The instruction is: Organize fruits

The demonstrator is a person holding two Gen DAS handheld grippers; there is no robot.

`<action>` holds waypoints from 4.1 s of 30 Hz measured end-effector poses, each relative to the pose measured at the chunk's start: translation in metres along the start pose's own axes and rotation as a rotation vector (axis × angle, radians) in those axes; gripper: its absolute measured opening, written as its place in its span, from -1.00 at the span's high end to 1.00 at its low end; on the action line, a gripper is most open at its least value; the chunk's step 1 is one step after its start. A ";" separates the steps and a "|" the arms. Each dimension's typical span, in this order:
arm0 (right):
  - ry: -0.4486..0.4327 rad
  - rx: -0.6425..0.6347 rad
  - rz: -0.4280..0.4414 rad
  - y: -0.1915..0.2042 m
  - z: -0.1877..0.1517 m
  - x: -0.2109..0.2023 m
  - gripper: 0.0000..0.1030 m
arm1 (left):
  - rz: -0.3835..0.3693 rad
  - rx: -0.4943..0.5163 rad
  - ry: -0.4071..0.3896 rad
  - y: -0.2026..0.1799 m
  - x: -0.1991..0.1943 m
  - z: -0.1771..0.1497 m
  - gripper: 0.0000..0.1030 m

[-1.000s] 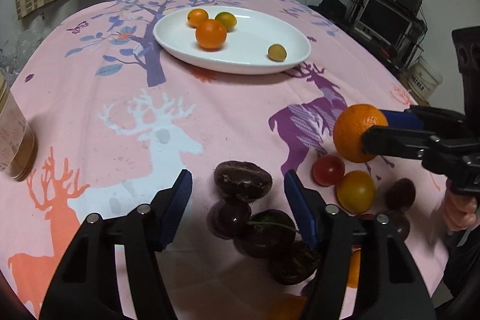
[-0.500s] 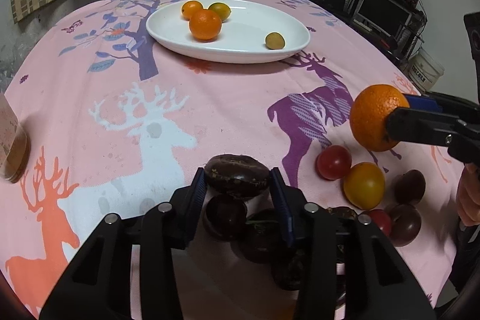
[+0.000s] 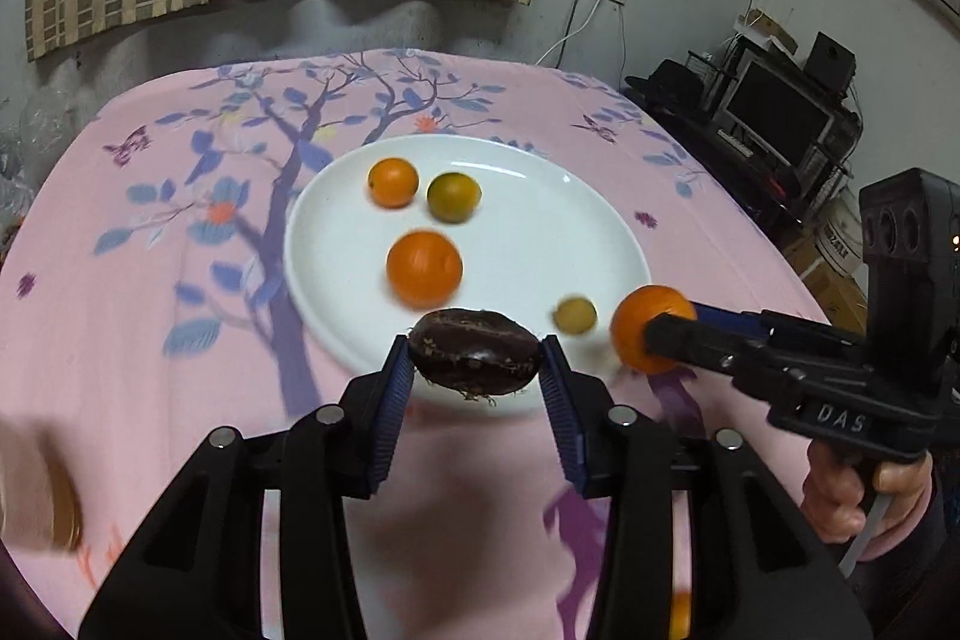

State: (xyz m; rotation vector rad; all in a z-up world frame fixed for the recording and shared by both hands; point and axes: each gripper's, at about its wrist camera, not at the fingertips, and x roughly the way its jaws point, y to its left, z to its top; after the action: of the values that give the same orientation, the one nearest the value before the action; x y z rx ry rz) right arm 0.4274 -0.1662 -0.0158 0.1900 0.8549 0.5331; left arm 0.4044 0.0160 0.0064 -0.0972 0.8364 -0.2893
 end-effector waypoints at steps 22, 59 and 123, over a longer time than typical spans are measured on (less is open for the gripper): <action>0.156 -0.278 0.046 0.065 -0.102 -0.053 -0.24 | 0.146 -0.054 -0.065 0.018 -0.111 -0.110 -0.81; 0.259 -0.193 0.079 0.048 -0.126 -0.062 0.29 | 0.010 0.027 0.101 -0.041 -0.117 -0.229 0.30; -0.058 -0.171 0.236 0.069 -0.038 -0.103 0.29 | 0.174 0.056 0.151 0.031 -0.151 -0.237 0.18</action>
State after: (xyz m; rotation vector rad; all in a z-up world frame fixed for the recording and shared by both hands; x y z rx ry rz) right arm 0.3178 -0.1623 0.0534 0.1497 0.7306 0.8147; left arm 0.1388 0.0966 -0.0500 0.0501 0.9800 -0.1571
